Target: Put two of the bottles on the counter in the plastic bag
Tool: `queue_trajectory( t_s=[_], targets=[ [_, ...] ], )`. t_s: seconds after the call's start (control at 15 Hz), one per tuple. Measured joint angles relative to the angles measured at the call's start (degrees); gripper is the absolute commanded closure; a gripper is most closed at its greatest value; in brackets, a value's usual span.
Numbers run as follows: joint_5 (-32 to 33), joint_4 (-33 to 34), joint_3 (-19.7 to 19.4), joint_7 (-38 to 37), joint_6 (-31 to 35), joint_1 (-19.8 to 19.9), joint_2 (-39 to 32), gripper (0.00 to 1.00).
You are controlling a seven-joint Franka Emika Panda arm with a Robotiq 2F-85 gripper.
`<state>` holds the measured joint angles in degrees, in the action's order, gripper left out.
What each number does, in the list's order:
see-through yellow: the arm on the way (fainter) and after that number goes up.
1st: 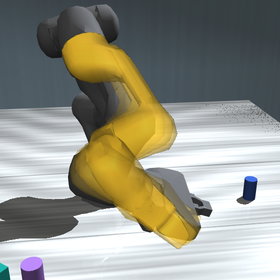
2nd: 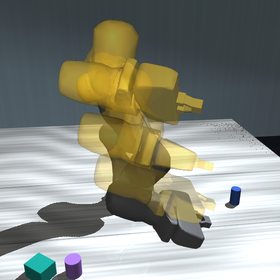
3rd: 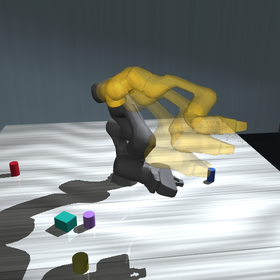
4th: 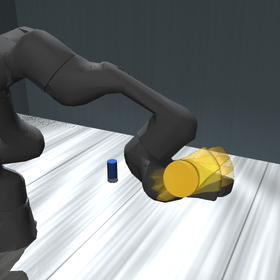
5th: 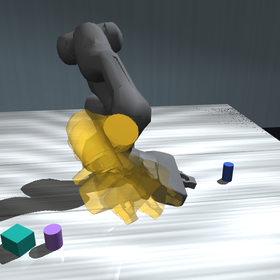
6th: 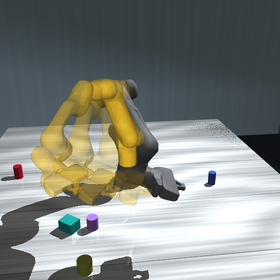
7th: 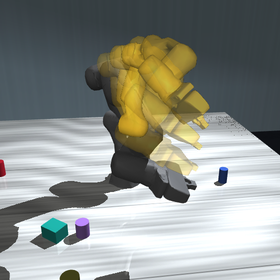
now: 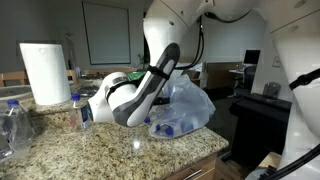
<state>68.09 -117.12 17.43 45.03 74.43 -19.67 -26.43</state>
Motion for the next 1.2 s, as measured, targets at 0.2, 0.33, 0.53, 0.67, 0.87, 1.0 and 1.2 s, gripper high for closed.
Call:
queue_trajectory(
  t_s=[0.2, 0.33, 0.53, 0.67, 0.87, 1.0, 1.2],
  targets=[
    [1.7, -0.2, 0.1, 1.3, -0.1, 0.0, 0.0, 0.0],
    [2.5, -0.2, 0.1, 2.1, -0.1, 0.0, 0.0, 0.0],
    [2.6, -0.2, 0.2, 2.3, -0.1, 0.0, 0.0, 0.0],
    [2.6, -0.1, 0.3, 2.3, -0.1, 0.0, 0.0, 0.0],
    [1.0, 1.2, 0.5, 2.5, -0.1, 0.2, 0.0, 0.0],
    [-2.3, 3.4, 0.8, 2.9, -0.1, 0.5, 0.1, 0.0],
    [-10.1, 8.6, 1.1, 4.2, -0.1, 1.1, 0.1, 0.0]
  ],
)
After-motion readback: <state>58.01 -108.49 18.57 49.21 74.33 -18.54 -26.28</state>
